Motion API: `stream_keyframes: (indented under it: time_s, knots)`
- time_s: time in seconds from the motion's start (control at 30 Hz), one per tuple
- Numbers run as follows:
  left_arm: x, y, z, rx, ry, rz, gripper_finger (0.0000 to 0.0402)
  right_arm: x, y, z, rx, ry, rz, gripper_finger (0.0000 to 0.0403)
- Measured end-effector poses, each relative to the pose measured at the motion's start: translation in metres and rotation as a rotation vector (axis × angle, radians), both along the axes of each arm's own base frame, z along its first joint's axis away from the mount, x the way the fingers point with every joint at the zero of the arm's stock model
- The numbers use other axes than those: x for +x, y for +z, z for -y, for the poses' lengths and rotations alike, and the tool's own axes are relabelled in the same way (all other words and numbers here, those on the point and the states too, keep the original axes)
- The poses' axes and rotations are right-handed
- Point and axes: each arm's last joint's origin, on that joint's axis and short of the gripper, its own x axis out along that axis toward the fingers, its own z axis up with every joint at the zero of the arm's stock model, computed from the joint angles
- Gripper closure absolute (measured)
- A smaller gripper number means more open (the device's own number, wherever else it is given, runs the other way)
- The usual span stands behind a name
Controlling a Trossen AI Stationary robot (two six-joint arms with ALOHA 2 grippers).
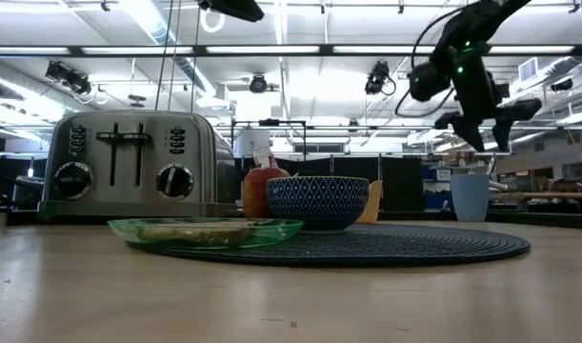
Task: Arrange a breakfast setting
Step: Move the blue cereal box to the right of the yellow bin
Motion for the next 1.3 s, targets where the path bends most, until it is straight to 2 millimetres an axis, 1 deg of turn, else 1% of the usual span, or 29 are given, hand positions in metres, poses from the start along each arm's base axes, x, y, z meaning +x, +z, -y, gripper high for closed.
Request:
stream_keyframes:
  time_s: [0.1, 0.23, 0.37, 0.53, 0.77, 0.93, 1.07, 1.13, 1.2, 1.3]
  knots:
    - [0.001, 0.003, -0.008, 0.017, -0.006, 0.016, 0.0269, 0.004, -0.010, 0.005, 0.013, -0.072, 0.009, 0.0203]
    - [0.000, 0.002, -0.019, 0.034, 0.019, 0.004, 0.0269, 0.005, -0.015, 0.009, -0.020, -0.125, 0.007, 0.0209]
    - [-0.001, 0.002, -0.030, 0.027, 0.031, -0.003, 0.0269, 0.002, -0.019, 0.015, -0.038, -0.154, 0.004, 0.0217]
    - [-0.003, 0.002, -0.044, 0.017, 0.051, -0.005, 0.0269, 0.001, -0.018, 0.020, -0.052, -0.138, 0.014, 0.0224]
    - [-0.005, 0.002, -0.058, 0.009, 0.039, 0.001, 0.0269, 0.002, -0.008, 0.011, -0.086, -0.105, 0.015, 0.0224]
    - [-0.005, 0.005, -0.064, -0.003, 0.023, 0.029, 0.0269, 0.004, 0.005, -0.003, -0.065, 0.036, -0.019, 0.0225]
    - [-0.005, 0.006, -0.067, 0.000, 0.029, 0.043, 0.0269, 0.002, 0.014, -0.021, 0.009, 0.127, -0.039, 0.0225]
    - [-0.006, 0.006, -0.068, 0.003, 0.031, 0.045, 0.0269, 0.001, 0.018, -0.031, 0.090, 0.228, -0.048, 0.0225]
    - [-0.005, 0.006, -0.068, 0.016, 0.026, 0.044, 0.0269, 0.001, 0.023, -0.042, 0.176, 0.365, -0.063, 0.0225]
    - [-0.005, 0.007, -0.068, 0.029, 0.021, 0.037, 0.0269, 0.004, 0.040, -0.061, 0.245, 0.572, -0.067, 0.0225]
